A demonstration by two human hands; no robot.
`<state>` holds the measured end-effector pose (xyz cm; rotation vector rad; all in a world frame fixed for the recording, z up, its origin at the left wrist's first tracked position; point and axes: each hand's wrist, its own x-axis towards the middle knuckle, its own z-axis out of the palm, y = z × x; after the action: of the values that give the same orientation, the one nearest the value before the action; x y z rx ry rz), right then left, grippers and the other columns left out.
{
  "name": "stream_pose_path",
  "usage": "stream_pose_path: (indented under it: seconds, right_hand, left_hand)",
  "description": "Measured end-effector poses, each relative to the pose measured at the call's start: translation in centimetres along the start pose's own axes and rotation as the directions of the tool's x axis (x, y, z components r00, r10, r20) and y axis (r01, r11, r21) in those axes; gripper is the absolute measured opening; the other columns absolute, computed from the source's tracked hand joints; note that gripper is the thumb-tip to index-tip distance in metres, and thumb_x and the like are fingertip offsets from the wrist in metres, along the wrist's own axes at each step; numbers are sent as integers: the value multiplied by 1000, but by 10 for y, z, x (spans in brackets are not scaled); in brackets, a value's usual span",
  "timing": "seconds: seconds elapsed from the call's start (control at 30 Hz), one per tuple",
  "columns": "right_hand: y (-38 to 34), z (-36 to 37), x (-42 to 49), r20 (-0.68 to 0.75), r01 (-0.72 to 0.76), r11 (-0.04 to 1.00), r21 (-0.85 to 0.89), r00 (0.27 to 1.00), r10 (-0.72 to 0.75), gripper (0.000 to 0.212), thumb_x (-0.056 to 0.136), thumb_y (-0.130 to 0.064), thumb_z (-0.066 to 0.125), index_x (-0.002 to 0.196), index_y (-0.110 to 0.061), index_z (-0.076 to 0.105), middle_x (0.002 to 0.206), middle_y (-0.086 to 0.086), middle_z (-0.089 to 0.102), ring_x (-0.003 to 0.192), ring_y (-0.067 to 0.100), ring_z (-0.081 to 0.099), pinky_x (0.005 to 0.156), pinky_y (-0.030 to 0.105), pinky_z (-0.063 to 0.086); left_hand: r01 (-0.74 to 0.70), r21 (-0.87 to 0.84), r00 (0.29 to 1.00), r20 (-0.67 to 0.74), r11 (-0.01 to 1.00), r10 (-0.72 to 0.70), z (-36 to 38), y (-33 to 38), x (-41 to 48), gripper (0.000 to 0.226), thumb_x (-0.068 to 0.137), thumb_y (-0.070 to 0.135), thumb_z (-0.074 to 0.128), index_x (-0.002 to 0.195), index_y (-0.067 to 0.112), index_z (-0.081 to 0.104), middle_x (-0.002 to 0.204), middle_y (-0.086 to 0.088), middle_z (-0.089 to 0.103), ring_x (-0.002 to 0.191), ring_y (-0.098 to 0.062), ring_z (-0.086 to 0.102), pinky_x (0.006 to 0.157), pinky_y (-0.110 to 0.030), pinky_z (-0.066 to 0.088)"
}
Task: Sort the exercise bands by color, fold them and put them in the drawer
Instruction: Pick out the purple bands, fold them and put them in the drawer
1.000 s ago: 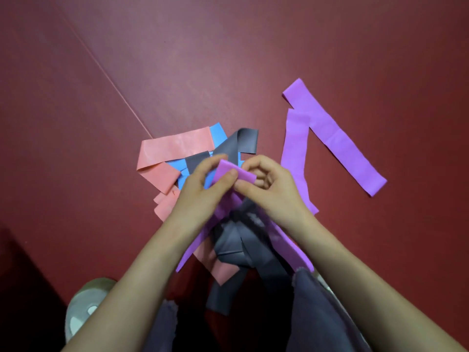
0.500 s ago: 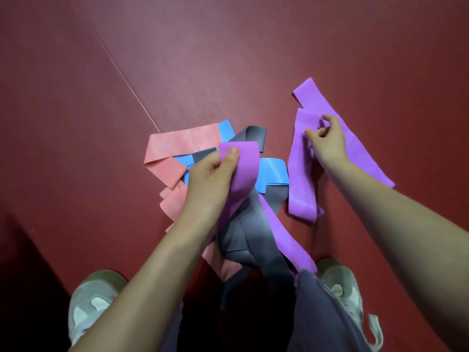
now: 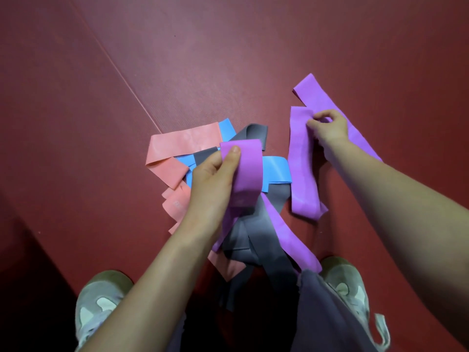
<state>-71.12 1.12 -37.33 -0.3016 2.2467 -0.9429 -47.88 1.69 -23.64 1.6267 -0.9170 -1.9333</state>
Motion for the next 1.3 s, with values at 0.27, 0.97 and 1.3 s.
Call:
stream_pose_path:
  seconds: [0.27, 0.97, 1.3]
  right_hand:
    - [-17, 7, -43, 17, 266, 955, -133, 964, -267, 19, 71, -20, 48, 61, -35, 43, 85, 3, 51, 79, 19, 48, 73, 32, 40]
    - [-54, 12, -201, 274, 180, 887, 425, 908, -316, 13, 83, -17, 49, 76, -25, 42, 60, 6, 39, 56, 19, 31, 51, 27, 29]
    - [-44, 7, -206, 376, 48, 836, 547, 878, -296, 18, 87, -12, 54, 88, -25, 42, 65, 0, 64, 53, 9, 54, 53, 19, 44]
  left_hand:
    - [-2, 26, 998, -56, 1000, 4, -10, -3, 3, 25, 93, 23, 47, 73, 22, 62, 74, 3, 61, 69, -9, 53, 59, -21, 45]
    - [-52, -155, 996, 65, 986, 63, -2, 10, -5, 38, 97, 29, 29, 85, 19, 63, 55, 14, 67, 55, 5, 61, 50, -9, 45]
    - [-204, 1, 978, 41, 979, 204, -2, 11, -8, 21, 91, 8, 47, 76, 18, 58, 48, 17, 61, 48, 8, 53, 49, -6, 40]
